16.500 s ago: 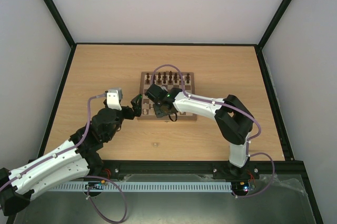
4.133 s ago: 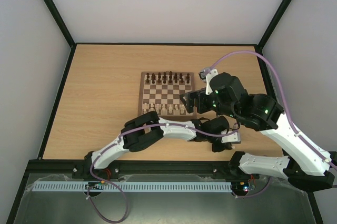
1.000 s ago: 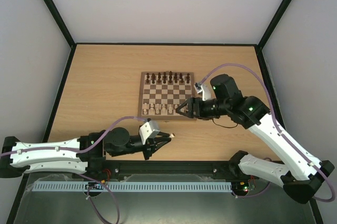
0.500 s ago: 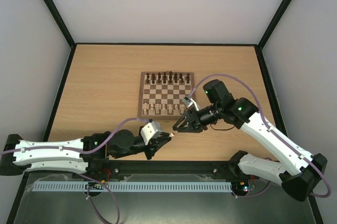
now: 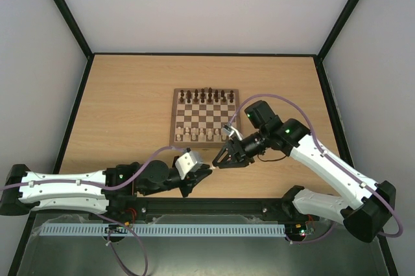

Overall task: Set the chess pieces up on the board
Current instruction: Adjust the chess piece.

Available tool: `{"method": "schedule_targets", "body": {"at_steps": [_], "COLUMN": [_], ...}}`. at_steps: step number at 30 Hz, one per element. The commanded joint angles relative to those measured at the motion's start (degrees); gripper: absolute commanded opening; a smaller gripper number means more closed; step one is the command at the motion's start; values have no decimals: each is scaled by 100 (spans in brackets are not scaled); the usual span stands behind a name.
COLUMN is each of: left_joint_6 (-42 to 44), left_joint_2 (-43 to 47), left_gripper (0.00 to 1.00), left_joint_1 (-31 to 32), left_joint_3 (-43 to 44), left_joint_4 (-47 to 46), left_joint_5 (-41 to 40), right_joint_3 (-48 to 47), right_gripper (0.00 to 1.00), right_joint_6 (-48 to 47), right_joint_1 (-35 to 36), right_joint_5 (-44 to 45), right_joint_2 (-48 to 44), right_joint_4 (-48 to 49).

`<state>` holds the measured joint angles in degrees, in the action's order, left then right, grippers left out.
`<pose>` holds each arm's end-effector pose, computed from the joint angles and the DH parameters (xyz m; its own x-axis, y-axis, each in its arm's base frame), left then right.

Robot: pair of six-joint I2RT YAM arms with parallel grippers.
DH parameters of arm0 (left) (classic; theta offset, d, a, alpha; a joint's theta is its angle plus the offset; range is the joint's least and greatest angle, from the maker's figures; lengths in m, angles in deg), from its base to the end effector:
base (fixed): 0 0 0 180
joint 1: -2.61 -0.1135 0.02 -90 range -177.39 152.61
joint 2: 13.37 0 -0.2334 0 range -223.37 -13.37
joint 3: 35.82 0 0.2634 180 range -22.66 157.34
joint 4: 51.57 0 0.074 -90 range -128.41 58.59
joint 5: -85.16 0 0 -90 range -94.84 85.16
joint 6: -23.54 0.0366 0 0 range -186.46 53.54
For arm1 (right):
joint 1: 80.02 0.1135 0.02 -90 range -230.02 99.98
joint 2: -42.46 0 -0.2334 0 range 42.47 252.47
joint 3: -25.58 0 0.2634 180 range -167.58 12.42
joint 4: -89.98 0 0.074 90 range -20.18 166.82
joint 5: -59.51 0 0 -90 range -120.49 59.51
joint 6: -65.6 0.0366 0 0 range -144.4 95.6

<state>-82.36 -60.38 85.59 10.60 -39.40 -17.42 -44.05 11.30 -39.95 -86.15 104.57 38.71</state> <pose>0.0362 -0.2285 0.2573 -0.2842 0.1204 -0.9512 0.8993 0.3775 -0.2209 0.1645 0.1778 0.2888 -0.9080 -0.3336 -0.2534 -0.3568 0.2985 0.8852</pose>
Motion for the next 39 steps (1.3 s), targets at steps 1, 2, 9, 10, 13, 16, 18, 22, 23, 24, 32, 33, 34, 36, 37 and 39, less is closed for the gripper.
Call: {"method": "schedule_targets", "body": {"at_steps": [1,2,9,10,13,16,18,22,23,24,32,33,34,36,37,39], "left_joint_6": [106,117,181,188,185,186,186,193,194,197,202,195,186,189,180,168], "left_joint_2": [-45,-73,-246,-262,-298,-346,-365,-384,-388,-387,-415,-418,-422,-431,-431,-432], "left_gripper": [11,11,11,11,11,11,11,11,12,12,12,12,12,13,14,19], "left_joint_1": [46,51,43,43,48,48,50,45,48,49,44,50,46,45,44,43], "left_joint_3": [2,-3,95,101,119,129,131,146,152,155,152,148,145,146,142,150], "left_joint_4": [-256,-270,-355,-369,-402,-423,-443,-480,-481,-482,-533,-540,-542,-542,-542,-521], "left_joint_5": [-91,-95,-50,-44,12,53,60,106,106,99,142,142,148,150,146,122], "right_joint_3": [95,119,256,271,297,303,333,365,367,375,424,419,414,412,401,372], "right_gripper": [44,44,39,38,35,33,32,28,27,26,19,18,18,16,15,15], "right_joint_6": [-180,-178,-187,-189,-195,-200,-211,-222,-222,-222,-209,-200,-192,-164,-161,-155], "right_joint_1": [-29,-26,-27,-27,-27,-26,-33,-32,-28,-26,-26,-27,-26,-30,-27,-26], "right_joint_5": [-305,-317,-359,-361,-361,-353,-341,-351,-355,-356,-343,-324,-323,-303,-254,-183], "right_joint_2": [31,25,12,12,12,16,28,38,38,36,64,65,58,52,43,23], "right_joint_4": [-271,-254,-181,-176,-164,-151,-130,-112,-108,-102,-13,-3,14,47,52,54]}}
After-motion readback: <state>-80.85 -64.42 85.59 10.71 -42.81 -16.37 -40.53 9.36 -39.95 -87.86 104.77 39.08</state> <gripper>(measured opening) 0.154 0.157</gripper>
